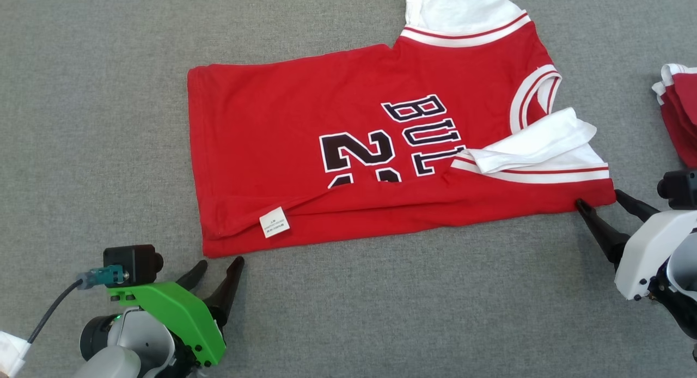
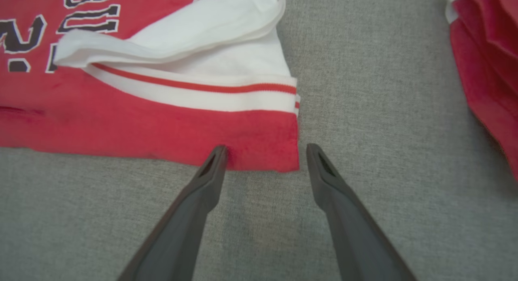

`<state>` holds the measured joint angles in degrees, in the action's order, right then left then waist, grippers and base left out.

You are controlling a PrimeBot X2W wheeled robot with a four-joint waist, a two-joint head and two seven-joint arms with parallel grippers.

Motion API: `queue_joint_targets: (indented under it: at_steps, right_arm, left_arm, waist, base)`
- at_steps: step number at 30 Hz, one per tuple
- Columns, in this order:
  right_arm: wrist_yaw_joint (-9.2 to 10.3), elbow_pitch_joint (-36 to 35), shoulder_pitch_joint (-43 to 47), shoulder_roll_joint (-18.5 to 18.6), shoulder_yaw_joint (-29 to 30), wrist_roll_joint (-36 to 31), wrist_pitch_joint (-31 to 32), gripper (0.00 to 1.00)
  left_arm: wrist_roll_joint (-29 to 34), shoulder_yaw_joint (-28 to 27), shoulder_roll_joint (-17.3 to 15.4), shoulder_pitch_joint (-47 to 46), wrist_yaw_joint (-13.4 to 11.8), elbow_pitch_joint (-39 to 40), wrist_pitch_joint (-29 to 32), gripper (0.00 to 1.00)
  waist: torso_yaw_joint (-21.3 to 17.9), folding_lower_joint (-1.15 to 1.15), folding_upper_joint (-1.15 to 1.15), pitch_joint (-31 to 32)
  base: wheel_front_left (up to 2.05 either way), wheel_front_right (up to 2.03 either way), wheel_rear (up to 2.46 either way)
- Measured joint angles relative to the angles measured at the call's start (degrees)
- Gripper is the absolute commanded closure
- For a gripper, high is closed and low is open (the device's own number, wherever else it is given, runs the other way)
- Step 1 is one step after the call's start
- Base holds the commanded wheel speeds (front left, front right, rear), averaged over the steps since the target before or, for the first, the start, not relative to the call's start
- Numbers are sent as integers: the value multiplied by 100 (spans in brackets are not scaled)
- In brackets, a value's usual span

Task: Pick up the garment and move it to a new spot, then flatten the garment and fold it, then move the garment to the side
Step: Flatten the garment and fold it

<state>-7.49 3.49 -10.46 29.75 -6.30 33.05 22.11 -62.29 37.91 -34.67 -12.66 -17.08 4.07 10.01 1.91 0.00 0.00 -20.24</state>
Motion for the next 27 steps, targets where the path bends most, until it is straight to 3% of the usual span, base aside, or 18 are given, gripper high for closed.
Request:
queue_joint_targets:
  at_steps: [10,24,26,27]
  right_arm:
    - [0,-26,46,-104,104,-138,100,0]
    - [0,71,4,-129,26,-297,154,0]
    - [0,111,-49,-144,3,-303,160,0]
    - [0,132,-76,-146,0,-304,174,0]
  left_arm:
    - [-88,18,59,-121,169,-45,58,0]
    - [-194,-77,-93,-160,101,-90,249,1]
    - [-194,-74,-79,-230,103,-169,250,22]
    - [-193,-70,-69,-264,120,-207,253,42]
  waist:
    - [-27,0,0,45]
    - [-102,0,0,19]
    - [-99,0,0,0]
    - [-95,0,0,-8]
  base:
    - [0,0,0]
    - [0,0,0]
    - [0,0,0]
    - [0,0,0]
